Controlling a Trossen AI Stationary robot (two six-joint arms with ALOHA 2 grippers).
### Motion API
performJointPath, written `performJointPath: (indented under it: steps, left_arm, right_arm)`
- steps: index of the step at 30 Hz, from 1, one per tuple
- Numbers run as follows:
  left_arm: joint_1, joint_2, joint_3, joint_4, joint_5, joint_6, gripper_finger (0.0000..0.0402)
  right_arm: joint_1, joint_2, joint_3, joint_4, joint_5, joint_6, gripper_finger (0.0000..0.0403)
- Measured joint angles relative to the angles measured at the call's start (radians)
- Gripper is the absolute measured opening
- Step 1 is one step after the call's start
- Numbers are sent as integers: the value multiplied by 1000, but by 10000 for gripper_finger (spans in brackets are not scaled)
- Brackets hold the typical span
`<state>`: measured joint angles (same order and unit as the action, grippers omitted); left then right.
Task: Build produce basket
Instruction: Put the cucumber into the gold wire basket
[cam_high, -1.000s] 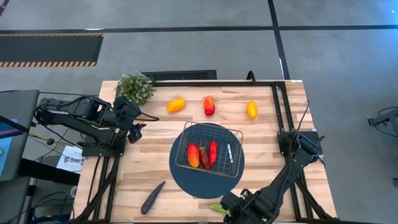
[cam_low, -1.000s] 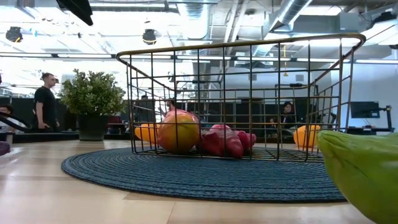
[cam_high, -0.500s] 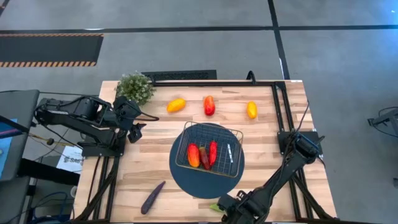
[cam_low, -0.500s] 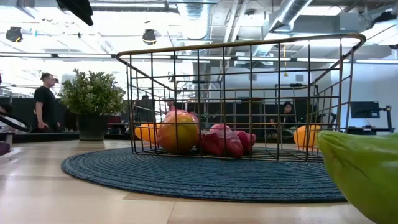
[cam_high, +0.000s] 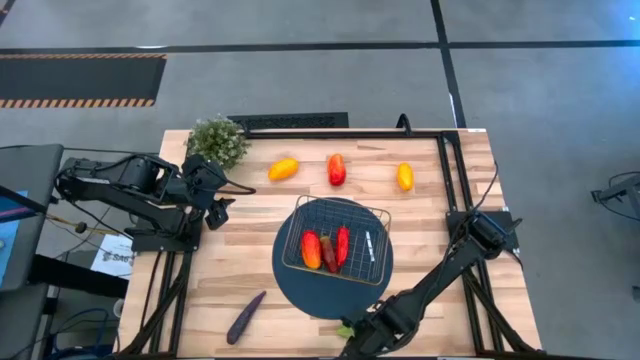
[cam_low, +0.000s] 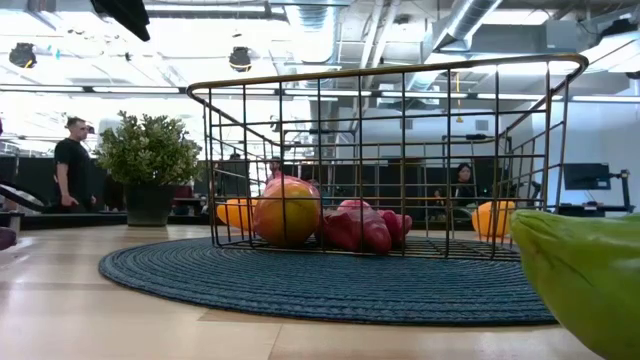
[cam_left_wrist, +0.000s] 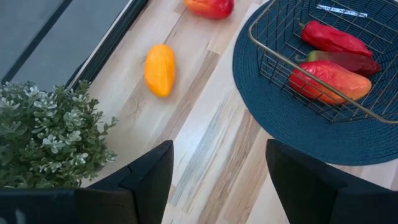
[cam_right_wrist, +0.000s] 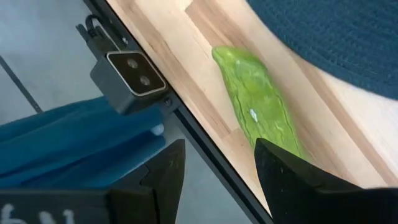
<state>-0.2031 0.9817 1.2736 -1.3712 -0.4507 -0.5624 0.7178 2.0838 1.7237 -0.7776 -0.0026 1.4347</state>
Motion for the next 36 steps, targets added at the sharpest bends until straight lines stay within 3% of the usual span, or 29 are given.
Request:
performJointPath:
  steps: [11,36]
  left_arm:
    - [0,0,0,-1,20,0,240]
    - [0,0,0,0,23,-18,240]
  right_arm:
    - [9,0,0,-76,-47,57,263]
    - [13,77,11,-97,-77,22,266]
